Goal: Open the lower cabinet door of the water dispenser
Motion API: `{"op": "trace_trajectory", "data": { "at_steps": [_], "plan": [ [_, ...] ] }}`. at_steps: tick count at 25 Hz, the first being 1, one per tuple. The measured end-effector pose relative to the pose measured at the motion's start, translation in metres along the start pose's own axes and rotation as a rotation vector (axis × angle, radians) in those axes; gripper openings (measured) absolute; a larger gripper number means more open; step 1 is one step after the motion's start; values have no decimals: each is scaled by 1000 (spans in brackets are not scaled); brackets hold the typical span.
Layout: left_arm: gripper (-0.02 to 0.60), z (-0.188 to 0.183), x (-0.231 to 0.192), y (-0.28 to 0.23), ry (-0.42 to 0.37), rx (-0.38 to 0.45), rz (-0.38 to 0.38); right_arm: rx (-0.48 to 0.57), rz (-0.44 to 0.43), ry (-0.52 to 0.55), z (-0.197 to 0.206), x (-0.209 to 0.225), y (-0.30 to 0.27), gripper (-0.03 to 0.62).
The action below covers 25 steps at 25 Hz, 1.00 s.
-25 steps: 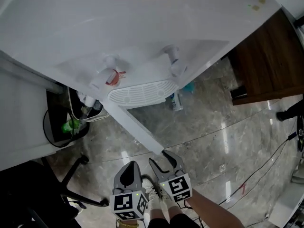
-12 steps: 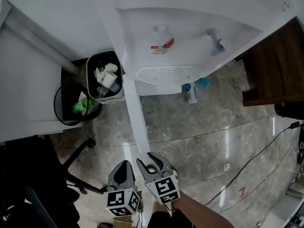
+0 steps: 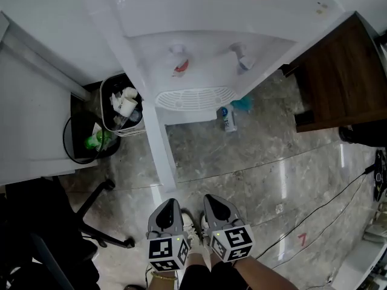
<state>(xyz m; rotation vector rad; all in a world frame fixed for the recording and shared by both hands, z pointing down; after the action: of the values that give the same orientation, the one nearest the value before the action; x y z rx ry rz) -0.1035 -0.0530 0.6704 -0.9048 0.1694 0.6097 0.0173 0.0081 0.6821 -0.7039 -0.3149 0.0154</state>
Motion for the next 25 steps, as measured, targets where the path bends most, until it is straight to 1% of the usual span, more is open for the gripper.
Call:
{"op": "trace_trajectory", "data": {
  "at_steps": [3,7,14,19,25],
  "plan": [
    [6,-6,27,-4,4,2,35,23,42,-47,-13,21,22,-2],
    [6,-6,45,-5,-8,3,41,23,71,-25,-20,32,37,-2],
    [6,0,51,-6,-10,-40,26,10,106,7,-22,41,45,-2],
    [6,-3,57,-7,-30,-35,32,1,101,18,-22,40,46,-2],
    [6,-3,61,-11,-32,-32,41,6,106,23,-23,42,45,-3]
  ]
}}
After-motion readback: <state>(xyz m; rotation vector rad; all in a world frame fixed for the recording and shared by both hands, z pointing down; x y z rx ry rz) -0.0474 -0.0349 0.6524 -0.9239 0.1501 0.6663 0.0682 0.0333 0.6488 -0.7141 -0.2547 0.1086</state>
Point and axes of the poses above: the fingertips, and each gripper's own axes: y backward along the fingers, x to its right, z out of its underside, the point moved 5 cm from there along y, backward along the fingers, and after that the axes turned 7 degrees about y, right-handed, at the moved point
